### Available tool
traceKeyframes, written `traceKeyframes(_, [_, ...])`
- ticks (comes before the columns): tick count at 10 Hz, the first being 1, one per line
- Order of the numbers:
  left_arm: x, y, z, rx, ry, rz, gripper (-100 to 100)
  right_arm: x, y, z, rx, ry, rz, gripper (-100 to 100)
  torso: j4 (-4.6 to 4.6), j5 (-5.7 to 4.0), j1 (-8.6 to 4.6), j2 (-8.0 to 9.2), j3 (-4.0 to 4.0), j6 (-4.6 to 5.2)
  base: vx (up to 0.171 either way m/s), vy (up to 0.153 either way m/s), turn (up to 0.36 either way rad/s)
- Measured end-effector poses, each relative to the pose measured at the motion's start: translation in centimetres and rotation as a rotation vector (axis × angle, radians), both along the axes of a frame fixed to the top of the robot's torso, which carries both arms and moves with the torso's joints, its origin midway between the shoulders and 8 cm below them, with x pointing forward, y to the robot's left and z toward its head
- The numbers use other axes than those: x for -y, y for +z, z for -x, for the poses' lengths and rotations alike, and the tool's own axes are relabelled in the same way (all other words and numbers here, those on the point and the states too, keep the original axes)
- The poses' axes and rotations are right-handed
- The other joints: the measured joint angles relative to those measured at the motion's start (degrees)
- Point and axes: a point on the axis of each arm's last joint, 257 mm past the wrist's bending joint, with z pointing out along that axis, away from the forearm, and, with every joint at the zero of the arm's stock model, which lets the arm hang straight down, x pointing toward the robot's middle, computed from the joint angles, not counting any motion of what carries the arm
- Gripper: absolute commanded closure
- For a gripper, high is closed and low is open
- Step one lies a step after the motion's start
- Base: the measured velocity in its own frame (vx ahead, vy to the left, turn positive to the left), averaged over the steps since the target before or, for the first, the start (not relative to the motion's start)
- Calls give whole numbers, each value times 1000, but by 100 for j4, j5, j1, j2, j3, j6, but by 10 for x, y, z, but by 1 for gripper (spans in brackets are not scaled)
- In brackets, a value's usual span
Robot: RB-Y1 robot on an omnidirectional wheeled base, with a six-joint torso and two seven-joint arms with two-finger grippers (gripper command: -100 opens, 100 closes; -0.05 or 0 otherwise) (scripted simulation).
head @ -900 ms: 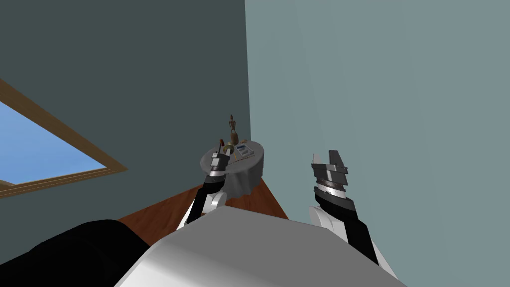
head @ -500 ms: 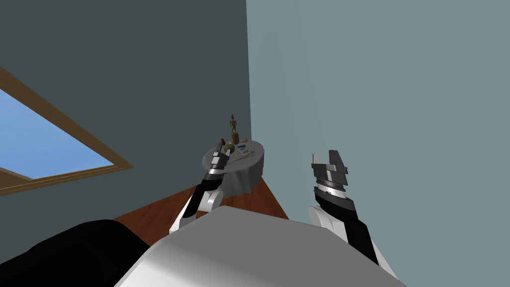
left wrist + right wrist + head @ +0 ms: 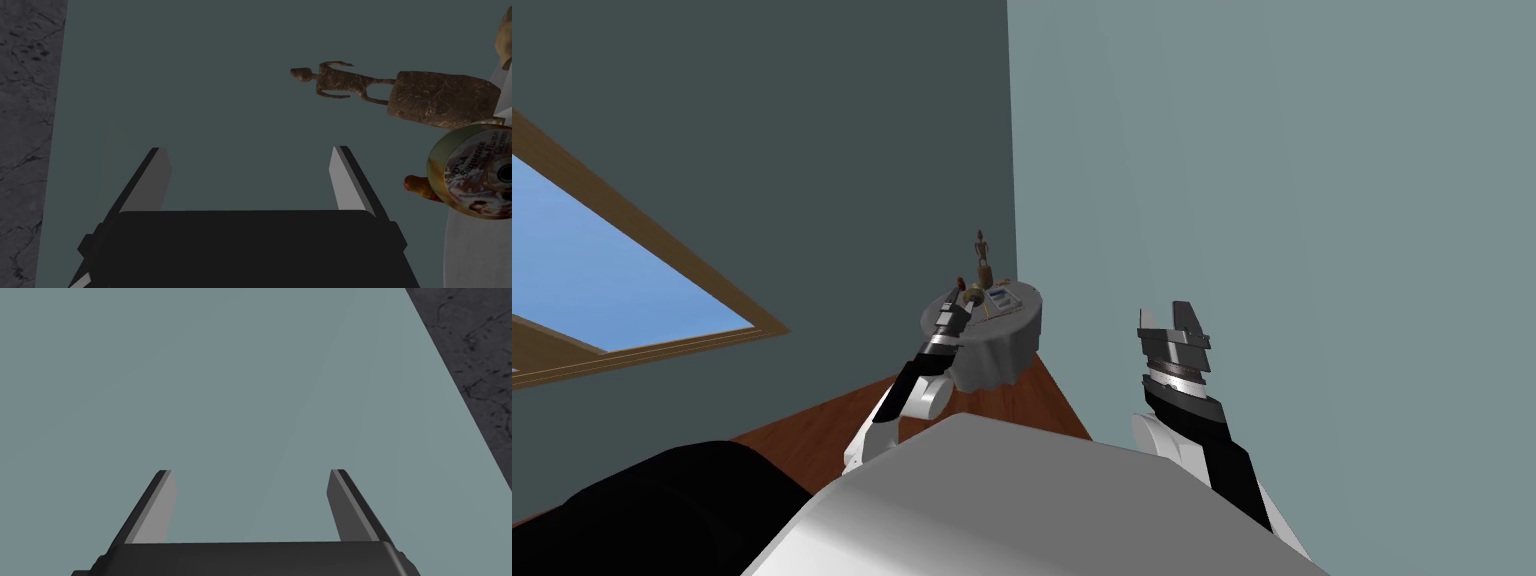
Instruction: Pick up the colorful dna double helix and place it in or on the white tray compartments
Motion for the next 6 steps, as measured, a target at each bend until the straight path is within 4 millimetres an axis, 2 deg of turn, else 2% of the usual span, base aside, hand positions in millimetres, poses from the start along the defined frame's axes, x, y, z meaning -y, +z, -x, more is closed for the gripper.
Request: traceKeyframes(6, [-27, -25, -23, -140, 1, 12, -100, 0, 0, 0, 0, 0, 0, 0, -1, 0, -1, -5, -3, 0, -22, -23, 8])
